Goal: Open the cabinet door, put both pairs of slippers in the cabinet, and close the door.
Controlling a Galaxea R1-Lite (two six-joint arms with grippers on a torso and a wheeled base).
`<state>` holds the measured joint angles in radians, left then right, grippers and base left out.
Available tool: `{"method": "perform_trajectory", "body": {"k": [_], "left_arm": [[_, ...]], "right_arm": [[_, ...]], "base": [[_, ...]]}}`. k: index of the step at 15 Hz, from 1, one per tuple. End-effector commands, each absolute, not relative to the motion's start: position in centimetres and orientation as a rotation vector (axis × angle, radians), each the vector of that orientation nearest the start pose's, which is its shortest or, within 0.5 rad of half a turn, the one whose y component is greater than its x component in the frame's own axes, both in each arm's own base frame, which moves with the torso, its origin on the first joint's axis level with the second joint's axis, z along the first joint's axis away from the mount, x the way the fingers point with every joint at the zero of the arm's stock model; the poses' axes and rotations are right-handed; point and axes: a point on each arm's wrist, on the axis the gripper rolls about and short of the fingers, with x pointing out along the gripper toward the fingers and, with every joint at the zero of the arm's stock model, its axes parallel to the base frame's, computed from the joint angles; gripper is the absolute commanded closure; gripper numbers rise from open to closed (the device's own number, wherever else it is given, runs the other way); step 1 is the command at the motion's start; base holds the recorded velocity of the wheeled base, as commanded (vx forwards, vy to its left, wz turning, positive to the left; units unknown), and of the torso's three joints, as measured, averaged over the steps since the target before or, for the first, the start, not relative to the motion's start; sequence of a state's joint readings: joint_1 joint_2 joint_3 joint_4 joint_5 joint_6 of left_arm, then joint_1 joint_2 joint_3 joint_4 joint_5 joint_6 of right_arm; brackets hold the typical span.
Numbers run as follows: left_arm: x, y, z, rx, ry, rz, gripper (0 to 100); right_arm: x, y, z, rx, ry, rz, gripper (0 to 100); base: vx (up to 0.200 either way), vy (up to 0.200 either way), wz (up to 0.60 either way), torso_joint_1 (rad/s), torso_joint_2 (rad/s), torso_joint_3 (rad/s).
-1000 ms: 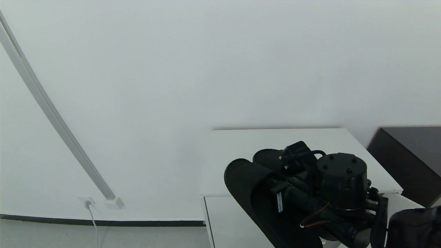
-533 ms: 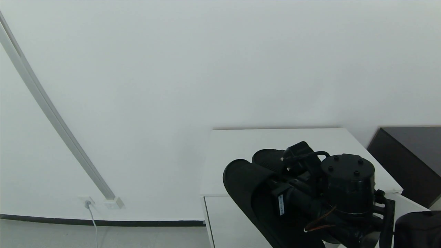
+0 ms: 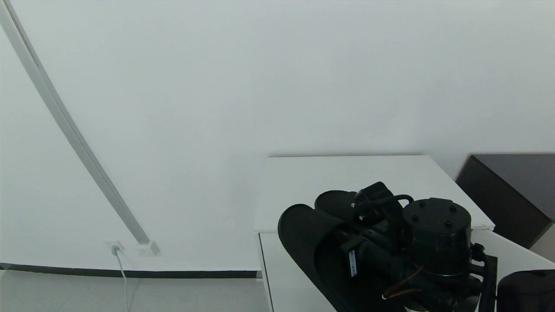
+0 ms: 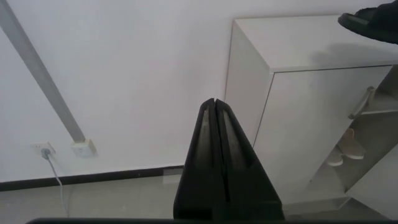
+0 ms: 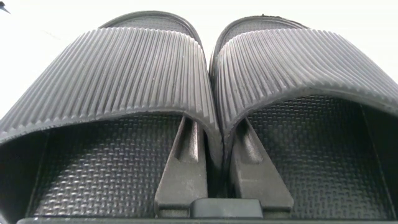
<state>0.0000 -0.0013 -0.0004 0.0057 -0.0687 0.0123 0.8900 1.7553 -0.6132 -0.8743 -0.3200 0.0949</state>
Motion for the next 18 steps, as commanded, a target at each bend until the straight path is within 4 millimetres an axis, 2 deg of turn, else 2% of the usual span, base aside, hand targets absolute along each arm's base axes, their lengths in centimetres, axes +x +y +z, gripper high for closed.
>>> {"method": "perform_trajectory", "body": {"k": [1,4,17,18], "left_arm": [[-2.29,-0.16,7.49,0.012,0.006,-0.069,100],[-2.30,-0.15,7.53,0.014,0.004,-0.068,100],[-2.29,-0.15,7.49,0.011,0.006,-0.068,100],[-2.29,-0.15,7.49,0.011,0.006,-0.068,100]], "right_arm": [[19.09,22.43,13.83,-0.065,0.257,0.555,100],[19.16,22.52,13.76,-0.063,0.252,0.555,100],[18.54,21.84,13.14,-0.059,0.234,0.565,100],[18.53,21.83,13.18,-0.060,0.232,0.565,100]], "base": [[-0.200,0.000,0.00,-0.012,-0.01,0.007],[-0.200,0.000,0.00,-0.001,0.00,-0.001],[0.000,0.000,0.00,0.000,0.00,0.000],[0.000,-0.200,0.00,-0.002,0.01,0.002]]}}
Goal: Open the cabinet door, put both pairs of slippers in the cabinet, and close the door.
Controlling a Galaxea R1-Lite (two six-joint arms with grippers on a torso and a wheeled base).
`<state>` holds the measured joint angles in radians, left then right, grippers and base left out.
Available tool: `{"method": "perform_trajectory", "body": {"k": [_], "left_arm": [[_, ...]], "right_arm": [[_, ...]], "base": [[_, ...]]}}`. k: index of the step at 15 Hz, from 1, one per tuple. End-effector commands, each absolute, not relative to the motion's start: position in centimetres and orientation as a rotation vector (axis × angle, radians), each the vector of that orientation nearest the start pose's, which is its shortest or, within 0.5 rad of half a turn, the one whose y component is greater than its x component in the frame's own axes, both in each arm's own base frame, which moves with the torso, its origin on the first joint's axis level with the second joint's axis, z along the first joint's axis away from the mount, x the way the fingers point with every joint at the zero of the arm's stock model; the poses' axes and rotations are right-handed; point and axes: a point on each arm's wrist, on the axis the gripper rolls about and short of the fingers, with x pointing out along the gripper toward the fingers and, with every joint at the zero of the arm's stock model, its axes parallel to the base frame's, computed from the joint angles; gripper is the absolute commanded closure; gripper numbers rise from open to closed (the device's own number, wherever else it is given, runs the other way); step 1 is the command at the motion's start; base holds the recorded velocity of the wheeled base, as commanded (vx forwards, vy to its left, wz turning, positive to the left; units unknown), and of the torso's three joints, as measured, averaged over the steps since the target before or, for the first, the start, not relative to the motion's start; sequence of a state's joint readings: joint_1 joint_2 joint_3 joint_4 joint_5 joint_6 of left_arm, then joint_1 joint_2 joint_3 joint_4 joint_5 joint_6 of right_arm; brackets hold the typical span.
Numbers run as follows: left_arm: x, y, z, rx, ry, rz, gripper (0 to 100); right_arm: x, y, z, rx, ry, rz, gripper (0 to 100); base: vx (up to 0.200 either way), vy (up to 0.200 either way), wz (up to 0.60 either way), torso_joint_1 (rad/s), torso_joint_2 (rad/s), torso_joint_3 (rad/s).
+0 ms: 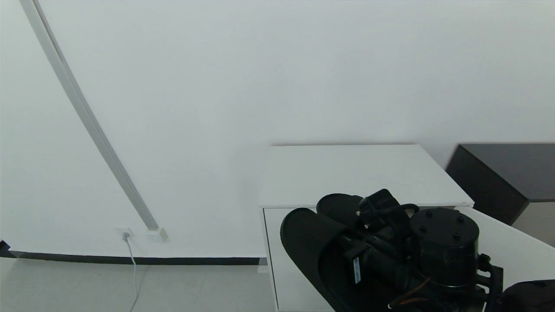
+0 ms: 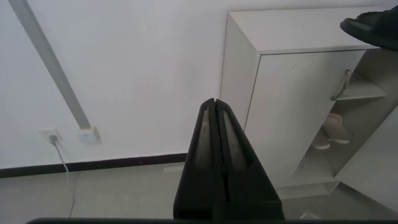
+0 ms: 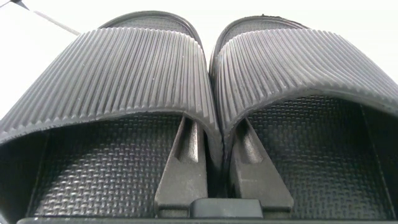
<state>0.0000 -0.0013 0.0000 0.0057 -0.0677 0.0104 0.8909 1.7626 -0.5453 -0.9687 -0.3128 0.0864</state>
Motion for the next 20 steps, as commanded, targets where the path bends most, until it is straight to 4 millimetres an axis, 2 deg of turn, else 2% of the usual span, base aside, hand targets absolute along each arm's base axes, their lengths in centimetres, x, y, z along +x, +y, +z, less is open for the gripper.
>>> {"method": "perform_trajectory", "body": {"k": [1,18,20], "left_arm": [[-2.29,-0.15,7.49,0.011,0.006,-0.068,100],[-2.30,-0.15,7.53,0.011,0.004,-0.068,100],[-2.30,-0.15,7.53,0.009,0.004,-0.068,100]], "right_arm": [[18.53,21.83,13.18,-0.060,0.232,0.565,100],[17.65,21.56,12.96,-0.067,0.244,0.584,100],[17.58,21.38,12.72,-0.076,0.251,0.576,100]], "base": [[0.000,-0.200,0.00,0.002,0.01,0.002],[0.000,-0.200,0.00,0.003,0.00,0.003],[0.000,0.000,0.00,0.000,0.00,0.000]]}}
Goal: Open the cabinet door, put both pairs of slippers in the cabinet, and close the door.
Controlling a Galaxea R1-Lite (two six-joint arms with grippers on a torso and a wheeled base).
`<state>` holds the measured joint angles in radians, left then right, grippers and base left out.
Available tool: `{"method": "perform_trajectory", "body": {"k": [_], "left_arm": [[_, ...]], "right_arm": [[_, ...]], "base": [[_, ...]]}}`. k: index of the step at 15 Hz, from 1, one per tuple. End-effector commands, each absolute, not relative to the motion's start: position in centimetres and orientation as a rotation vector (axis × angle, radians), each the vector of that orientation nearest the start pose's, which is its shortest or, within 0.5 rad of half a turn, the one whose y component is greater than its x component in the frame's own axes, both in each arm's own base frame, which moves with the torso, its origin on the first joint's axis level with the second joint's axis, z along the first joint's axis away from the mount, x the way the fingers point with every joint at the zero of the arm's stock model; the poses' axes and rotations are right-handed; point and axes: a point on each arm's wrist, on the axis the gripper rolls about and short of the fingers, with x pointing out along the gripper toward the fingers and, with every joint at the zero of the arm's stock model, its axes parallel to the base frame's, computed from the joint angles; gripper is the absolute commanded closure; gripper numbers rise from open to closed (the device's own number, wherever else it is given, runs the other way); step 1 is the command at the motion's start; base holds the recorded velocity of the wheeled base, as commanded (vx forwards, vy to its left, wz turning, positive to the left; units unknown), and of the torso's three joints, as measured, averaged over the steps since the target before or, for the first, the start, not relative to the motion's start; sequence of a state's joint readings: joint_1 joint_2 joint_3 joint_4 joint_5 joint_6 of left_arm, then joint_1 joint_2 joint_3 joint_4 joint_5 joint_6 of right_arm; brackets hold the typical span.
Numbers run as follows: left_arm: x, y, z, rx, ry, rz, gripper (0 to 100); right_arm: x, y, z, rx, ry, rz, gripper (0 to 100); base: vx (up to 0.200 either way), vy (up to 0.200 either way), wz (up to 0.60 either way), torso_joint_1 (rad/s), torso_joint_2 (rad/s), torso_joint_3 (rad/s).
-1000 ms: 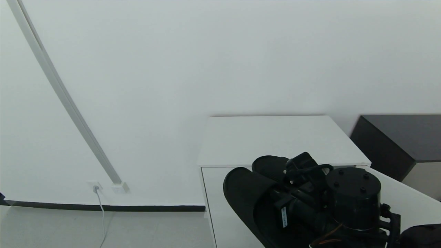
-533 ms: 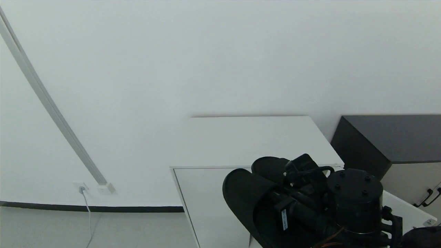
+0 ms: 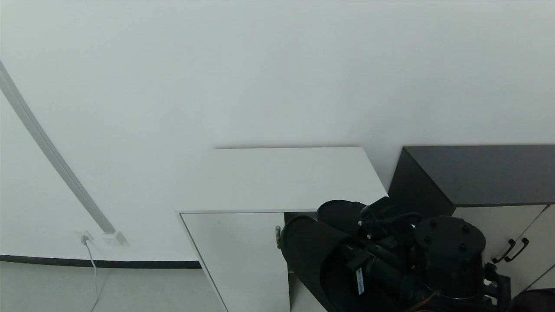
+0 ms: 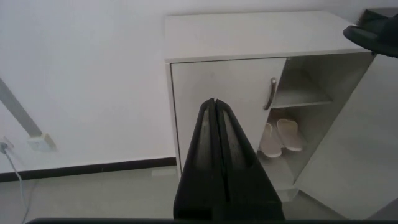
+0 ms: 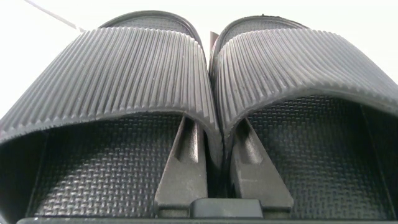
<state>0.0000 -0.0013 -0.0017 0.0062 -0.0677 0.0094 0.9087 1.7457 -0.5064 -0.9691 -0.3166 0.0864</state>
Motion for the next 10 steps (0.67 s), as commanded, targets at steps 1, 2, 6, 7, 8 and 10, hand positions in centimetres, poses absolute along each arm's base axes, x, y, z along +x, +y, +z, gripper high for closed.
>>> {"method": "perform_trajectory", "body": {"k": [1,2,6,7,8,10], "left_arm": [[-2.30,-0.15,7.53,0.009,0.004,-0.068,100],[-2.30,-0.15,7.53,0.009,0.004,-0.068,100],[-2.30,-0.15,7.53,0.008,0.004,-0.068,100],[-2.30,-0.15,7.53,0.008,0.004,-0.068,100],[-2.30,-0.15,7.53,0.008,0.004,-0.068,100],[-2.30,-0.15,7.53,0.008,0.004,-0.068,100]], "right_arm": [[17.55,21.34,12.65,-0.078,0.254,0.574,100],[17.52,21.31,12.74,-0.076,0.251,0.575,100],[17.30,21.03,12.62,-0.080,0.256,0.576,100],[17.31,21.05,12.64,-0.080,0.257,0.577,100],[17.31,21.05,12.64,-0.080,0.257,0.577,100],[17.32,21.07,12.53,-0.081,0.259,0.579,100]], "base": [[0.000,0.000,0.00,0.000,0.00,0.000],[0.000,0.000,0.00,0.000,0.00,0.000],[0.000,0.000,0.00,0.000,0.00,0.000],[0.000,0.000,0.00,0.000,0.00,0.000],[0.000,0.000,0.00,0.000,0.00,0.000],[0.000,0.000,0.00,0.000,0.00,0.000]]}}
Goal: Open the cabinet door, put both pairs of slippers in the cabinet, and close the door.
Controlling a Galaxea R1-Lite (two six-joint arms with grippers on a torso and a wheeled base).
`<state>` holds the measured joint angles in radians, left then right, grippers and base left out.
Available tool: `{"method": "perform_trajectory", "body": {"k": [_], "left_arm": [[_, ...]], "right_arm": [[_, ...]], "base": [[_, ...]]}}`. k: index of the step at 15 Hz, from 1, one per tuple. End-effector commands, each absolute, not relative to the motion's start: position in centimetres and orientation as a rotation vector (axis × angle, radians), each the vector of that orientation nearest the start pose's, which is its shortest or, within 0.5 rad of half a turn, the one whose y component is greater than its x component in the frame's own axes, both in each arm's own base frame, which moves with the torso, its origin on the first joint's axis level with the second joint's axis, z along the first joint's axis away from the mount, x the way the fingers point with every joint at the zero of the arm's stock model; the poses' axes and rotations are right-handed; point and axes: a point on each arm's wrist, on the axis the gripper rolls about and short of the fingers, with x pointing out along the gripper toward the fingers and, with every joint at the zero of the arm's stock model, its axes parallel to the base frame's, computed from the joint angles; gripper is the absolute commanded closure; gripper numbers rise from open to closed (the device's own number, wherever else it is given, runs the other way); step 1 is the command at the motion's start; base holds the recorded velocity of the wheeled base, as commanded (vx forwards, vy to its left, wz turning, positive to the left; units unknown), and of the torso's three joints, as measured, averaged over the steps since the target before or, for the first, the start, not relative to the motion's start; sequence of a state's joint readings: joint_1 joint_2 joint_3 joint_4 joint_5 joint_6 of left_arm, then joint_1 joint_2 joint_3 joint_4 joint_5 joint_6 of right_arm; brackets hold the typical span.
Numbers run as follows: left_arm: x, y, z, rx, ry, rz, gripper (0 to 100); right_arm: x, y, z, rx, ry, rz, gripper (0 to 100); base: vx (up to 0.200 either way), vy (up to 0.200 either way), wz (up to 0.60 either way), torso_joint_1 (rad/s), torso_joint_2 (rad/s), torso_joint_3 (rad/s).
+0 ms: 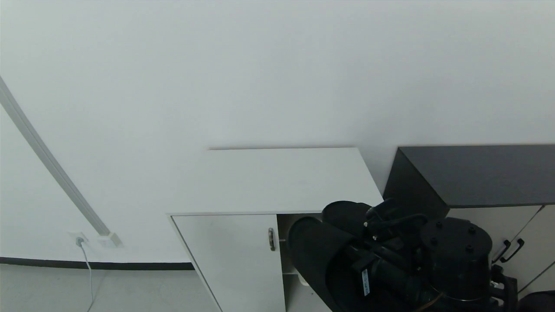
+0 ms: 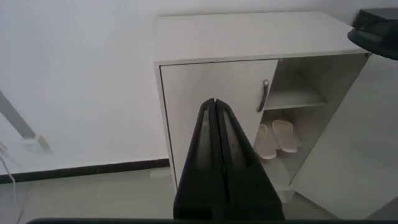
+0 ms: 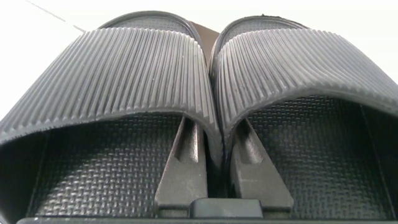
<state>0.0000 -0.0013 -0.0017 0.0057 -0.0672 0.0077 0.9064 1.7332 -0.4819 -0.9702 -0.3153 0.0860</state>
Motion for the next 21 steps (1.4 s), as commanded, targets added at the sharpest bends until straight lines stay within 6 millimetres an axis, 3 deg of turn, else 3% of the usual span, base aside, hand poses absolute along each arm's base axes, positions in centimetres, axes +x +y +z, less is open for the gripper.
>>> {"method": "perform_trajectory", "body": {"k": [1,6,21], "left_arm": [[-2.30,-0.15,7.53,0.008,0.004,-0.068,100],[-2.30,-0.15,7.53,0.006,0.004,-0.066,100],[-2.30,-0.14,7.53,0.001,0.005,-0.064,100]], "right_arm": [[17.32,21.07,12.53,-0.081,0.259,0.579,100],[17.36,21.05,12.41,-0.082,0.264,0.576,100],[17.20,20.91,12.01,-0.095,0.278,0.577,100]], "base": [[0.000,0.000,0.00,0.000,0.00,0.000],[0.000,0.000,0.00,-0.018,0.04,0.024],[0.000,0.000,0.00,-0.168,0.39,0.214]]}}
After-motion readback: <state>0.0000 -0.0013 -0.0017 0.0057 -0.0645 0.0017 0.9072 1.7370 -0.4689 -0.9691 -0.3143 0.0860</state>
